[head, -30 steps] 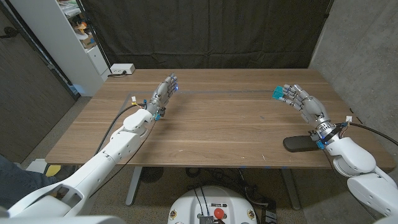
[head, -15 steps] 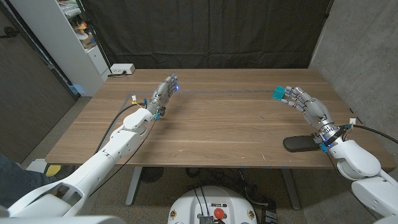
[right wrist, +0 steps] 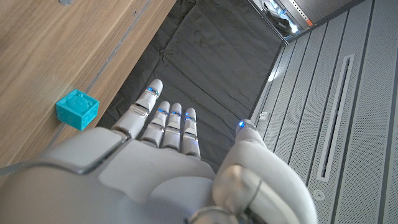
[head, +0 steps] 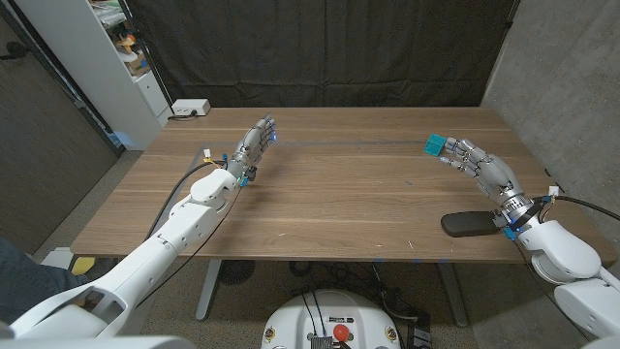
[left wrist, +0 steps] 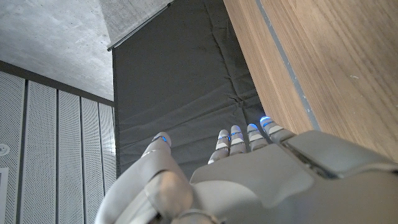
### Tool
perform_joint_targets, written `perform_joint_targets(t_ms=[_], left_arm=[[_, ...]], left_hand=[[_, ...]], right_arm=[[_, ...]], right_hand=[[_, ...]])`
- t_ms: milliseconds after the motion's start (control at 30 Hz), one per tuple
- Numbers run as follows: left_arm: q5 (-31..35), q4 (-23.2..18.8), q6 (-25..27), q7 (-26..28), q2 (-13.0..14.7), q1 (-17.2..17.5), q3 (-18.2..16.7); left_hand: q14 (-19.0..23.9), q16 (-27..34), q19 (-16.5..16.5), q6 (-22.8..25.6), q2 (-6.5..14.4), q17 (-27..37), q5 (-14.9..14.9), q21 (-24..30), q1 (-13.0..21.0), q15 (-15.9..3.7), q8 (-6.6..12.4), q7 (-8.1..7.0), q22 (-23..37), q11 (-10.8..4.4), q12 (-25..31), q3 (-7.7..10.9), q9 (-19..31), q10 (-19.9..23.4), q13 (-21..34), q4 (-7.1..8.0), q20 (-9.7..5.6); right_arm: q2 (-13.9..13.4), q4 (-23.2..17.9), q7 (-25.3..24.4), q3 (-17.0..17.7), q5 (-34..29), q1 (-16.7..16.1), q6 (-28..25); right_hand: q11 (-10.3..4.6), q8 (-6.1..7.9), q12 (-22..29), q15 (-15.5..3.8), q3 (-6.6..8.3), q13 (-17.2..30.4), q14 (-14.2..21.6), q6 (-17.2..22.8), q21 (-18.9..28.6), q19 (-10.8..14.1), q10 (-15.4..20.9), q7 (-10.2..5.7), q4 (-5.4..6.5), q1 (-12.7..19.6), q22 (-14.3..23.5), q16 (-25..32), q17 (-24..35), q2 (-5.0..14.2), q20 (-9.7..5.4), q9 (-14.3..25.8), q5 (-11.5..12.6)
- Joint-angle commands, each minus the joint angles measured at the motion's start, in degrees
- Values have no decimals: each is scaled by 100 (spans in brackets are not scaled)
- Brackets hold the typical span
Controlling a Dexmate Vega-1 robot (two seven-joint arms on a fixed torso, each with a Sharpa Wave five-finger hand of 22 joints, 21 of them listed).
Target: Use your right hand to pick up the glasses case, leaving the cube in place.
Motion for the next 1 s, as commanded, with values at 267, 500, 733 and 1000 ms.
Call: perform_joint_targets(t_ms=[267, 500, 733, 1000], left_arm=[[90, -51, 125, 122, -13, -18, 62], [123, -88, 157, 175, -21, -23, 79], [148, -73, 172, 194, -64, -55, 115], [203, -97, 232, 229, -92, -103, 170]], left_hand=[[-5, 21, -50, 40, 69, 27, -29, 26, -2, 12, 9, 28, 29, 5, -17, 3, 21, 7, 13, -19, -27], [-11, 18, -50, 39, 71, 27, -29, 26, -3, 11, 8, 29, 29, 8, -17, 2, 21, 8, 13, -23, -29], [-12, 18, -47, 46, 73, 27, -30, 28, -5, 8, 11, 27, 29, 14, -12, 0, 21, 22, 13, -27, -26], [-5, 21, -46, 53, 76, 27, -30, 29, -6, 11, 13, 31, 29, 15, -15, -2, 21, 16, 13, -31, -24]], right_arm=[[25, 232, 241, 119, -58, -161, 179], [77, 273, 212, 267, -43, -299, 258], [120, 373, 238, 390, -60, -400, 328], [160, 611, 452, 390, 70, -387, 504]], right_hand=[[-39, 23, 50, -21, 11, 32, 78, 73, 24, 81, 99, -25, -69, 98, 18, 43, 9, -7, 5, 34, 50], [-64, 35, 52, -38, 11, 33, 115, 114, 29, 105, 119, -48, -88, 113, 17, 52, 5, -22, -3, 35, 57], [-88, 43, 62, -45, 8, 34, 134, 146, 32, 126, 159, -63, -97, 116, 17, 55, 4, -31, -9, 35, 65], [-104, 43, 67, -65, 16, 35, 169, 162, 38, 159, 193, -81, -125, 150, 16, 61, -2, -38, -21, 35, 79]])
